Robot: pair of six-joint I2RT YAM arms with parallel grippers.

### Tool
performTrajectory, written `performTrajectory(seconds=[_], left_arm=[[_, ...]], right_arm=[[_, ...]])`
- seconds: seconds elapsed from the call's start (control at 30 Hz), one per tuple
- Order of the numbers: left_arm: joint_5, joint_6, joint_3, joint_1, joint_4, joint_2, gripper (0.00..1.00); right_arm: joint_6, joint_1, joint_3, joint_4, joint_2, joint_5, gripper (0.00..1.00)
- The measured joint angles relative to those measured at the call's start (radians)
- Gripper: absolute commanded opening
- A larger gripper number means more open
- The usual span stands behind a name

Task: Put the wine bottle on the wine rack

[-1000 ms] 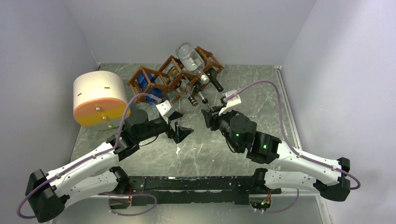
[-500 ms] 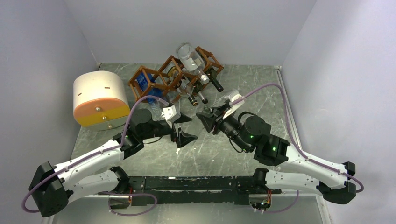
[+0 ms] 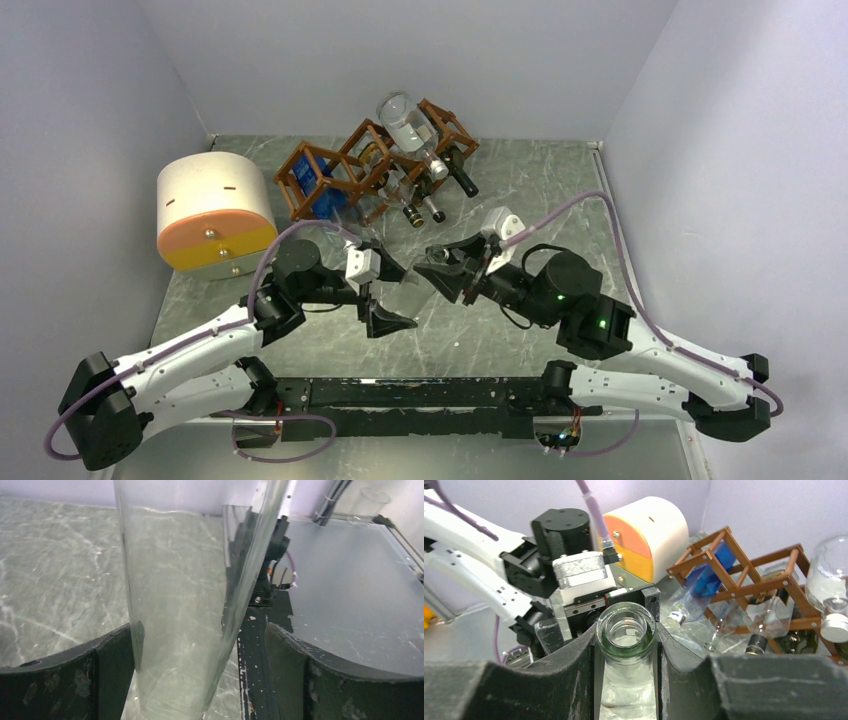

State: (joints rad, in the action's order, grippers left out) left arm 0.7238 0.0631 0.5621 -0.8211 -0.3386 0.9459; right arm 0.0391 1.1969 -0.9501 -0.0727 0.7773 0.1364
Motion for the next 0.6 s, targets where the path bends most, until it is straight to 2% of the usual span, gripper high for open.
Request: performTrajectory(seconds=[0.03,0.27,0.43,0.5,0.53,0.57,0.6], left_arm=[[0.029,0.000,0.001,0.000,0.000,-0.002,0.99],[0.146,0.013,0.047,0.000,0.005,0.021,0.58],[0.180,0.013,0.076,-0.001,0.008,0.043,0.42],[0.181,0.013,0.079,-0.001,0.008,0.047,0.18],[0.181,0.013,0.079,-0.001,0.008,0.047,0.10],[0.181,0.013,0.079,-0.001,0.007,0.047,0.12],[0.181,0.012,0.079,-0.001,0.007,0.047,0.32]], right_arm=[[-0.005,0.000,0.000,-0.002,-0.009,-0.013,0.00],[-0.022,0.000,-0.026,-0.023,-0.050,-0.113,0.00],[-0.022,0.000,-0.035,-0.023,-0.057,-0.134,0.00],[-0.021,0.000,-0.035,-0.023,-0.057,-0.137,0.00],[-0.022,0.000,-0.035,-0.023,-0.057,-0.137,0.00],[-0.021,0.000,-0.035,-0.023,-0.057,-0.137,0.00],[-0.021,0.000,-0.035,-0.023,-0.057,-0.138,0.00]])
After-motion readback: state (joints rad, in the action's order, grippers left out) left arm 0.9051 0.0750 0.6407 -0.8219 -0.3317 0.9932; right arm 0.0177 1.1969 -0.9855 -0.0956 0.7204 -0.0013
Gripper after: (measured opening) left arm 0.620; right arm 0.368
